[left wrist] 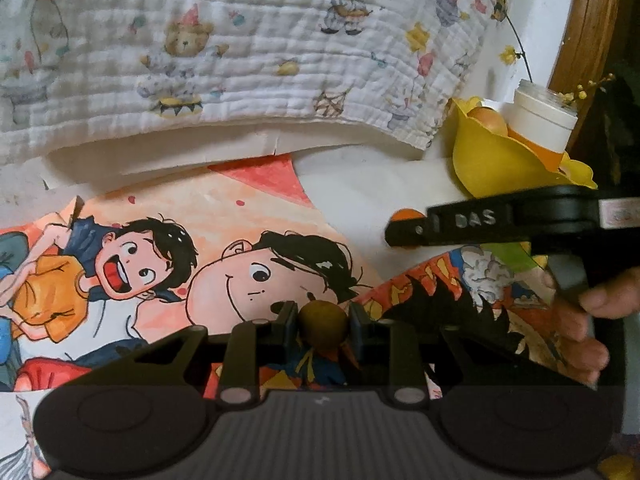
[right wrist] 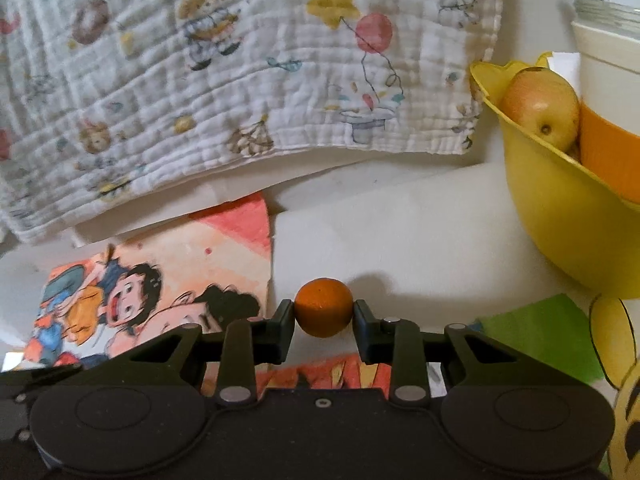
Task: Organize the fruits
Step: 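Carry the mandarin with the right tool while the left tool carries the brown fruit over the tray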
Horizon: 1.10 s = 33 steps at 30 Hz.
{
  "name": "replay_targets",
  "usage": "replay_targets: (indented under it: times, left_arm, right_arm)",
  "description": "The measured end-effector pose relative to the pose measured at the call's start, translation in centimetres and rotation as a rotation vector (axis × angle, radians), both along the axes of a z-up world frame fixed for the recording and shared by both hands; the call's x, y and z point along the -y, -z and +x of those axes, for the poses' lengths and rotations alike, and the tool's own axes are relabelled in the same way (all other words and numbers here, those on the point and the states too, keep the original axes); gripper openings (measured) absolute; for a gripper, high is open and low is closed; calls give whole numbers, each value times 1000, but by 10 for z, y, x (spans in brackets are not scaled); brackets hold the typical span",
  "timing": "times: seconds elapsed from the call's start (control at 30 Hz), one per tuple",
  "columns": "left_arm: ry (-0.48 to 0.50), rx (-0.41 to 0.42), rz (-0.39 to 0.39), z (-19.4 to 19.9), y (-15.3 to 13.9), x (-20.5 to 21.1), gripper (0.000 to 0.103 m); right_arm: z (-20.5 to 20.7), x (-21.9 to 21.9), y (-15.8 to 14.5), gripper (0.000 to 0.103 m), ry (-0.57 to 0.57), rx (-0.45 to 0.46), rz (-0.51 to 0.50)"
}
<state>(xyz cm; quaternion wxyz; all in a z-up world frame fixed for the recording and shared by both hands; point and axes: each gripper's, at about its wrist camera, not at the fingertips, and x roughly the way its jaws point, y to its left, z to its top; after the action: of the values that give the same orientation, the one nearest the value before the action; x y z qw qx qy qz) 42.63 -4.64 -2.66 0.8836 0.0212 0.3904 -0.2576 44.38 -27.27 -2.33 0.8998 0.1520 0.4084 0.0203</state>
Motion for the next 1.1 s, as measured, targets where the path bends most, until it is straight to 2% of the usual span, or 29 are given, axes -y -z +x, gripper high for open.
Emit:
replay_targets:
  times: [0.27,0.6,0.87,1.1]
  left_arm:
    - [-9,54,-2,-28,-34,0,29]
    - [1,123,-2,-98,-68,-5,29]
    - [4,131,-39,-155,-75,-13,29]
    - [-28,112,-78,-200,-70,-29,29]
  right_arm:
    - [-47,5,-38,33,-60,66,39]
    - [-142,1,-66,33,-228,150,17]
    - [-223,-12,-79,33,-329,203,13]
    - [-277,-15,-74,33,-372,219,16]
